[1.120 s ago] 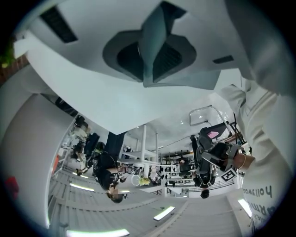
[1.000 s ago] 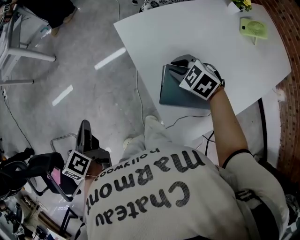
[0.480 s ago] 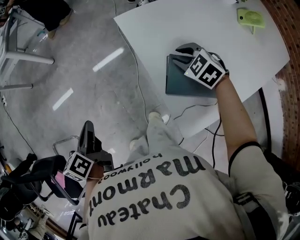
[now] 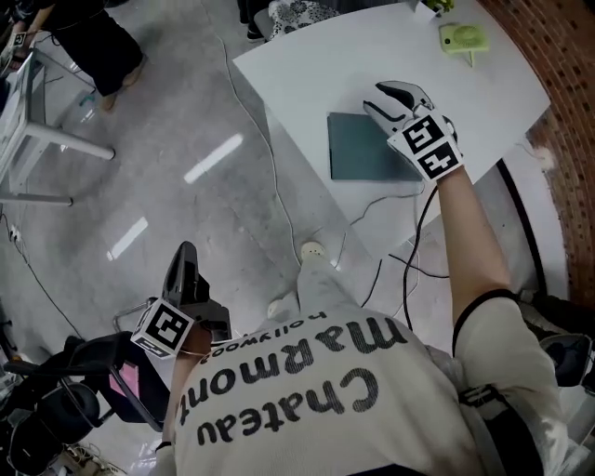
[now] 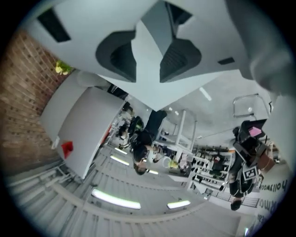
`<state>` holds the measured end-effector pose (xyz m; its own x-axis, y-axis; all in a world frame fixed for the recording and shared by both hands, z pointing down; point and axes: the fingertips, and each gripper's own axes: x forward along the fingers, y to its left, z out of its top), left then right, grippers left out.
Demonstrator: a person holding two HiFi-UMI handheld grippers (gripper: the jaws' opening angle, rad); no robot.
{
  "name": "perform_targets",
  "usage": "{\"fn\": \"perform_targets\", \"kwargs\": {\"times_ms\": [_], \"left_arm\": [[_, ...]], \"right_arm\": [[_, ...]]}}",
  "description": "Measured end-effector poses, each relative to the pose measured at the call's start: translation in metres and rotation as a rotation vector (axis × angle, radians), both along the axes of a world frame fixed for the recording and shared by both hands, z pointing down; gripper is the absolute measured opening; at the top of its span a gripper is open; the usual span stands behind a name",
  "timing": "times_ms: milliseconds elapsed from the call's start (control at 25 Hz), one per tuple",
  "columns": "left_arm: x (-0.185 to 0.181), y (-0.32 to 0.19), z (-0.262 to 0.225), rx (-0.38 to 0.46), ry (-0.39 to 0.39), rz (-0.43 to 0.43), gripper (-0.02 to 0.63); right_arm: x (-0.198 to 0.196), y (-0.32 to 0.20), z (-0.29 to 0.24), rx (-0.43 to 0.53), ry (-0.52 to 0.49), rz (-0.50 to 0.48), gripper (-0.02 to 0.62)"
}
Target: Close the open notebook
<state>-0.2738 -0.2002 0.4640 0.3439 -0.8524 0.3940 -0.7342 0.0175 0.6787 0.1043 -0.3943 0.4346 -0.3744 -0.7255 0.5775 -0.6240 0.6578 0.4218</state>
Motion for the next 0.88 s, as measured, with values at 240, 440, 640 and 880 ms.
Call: {"fn": "perform_targets", "kwargs": {"times_ms": [240, 440, 640, 880], "left_arm": [[0.001, 0.022, -0.033, 0.088, 0.022, 0.099, 0.002], [-0.006, 0.054, -0.057, 0.147, 0.049, 0.145, 0.002], [-0.019, 0.09, -0.076, 0.195, 0.039, 0.192, 0.002], [-0.019, 0.132, -0.082, 0.2, 0.041, 0.23, 0.002]], "right_arm": [[-0.015, 0.071, -0.048, 0.046, -0.282, 0.195, 0.137], [-0.026, 0.149, -0.052, 0.081, -0.572, 0.402, 0.058], [-0.049, 0.22, -0.046, 0.058, -0.757, 0.594, 0.018], [-0.096, 0.276, -0.056, 0.009, -0.908, 0.652, 0.003]]}}
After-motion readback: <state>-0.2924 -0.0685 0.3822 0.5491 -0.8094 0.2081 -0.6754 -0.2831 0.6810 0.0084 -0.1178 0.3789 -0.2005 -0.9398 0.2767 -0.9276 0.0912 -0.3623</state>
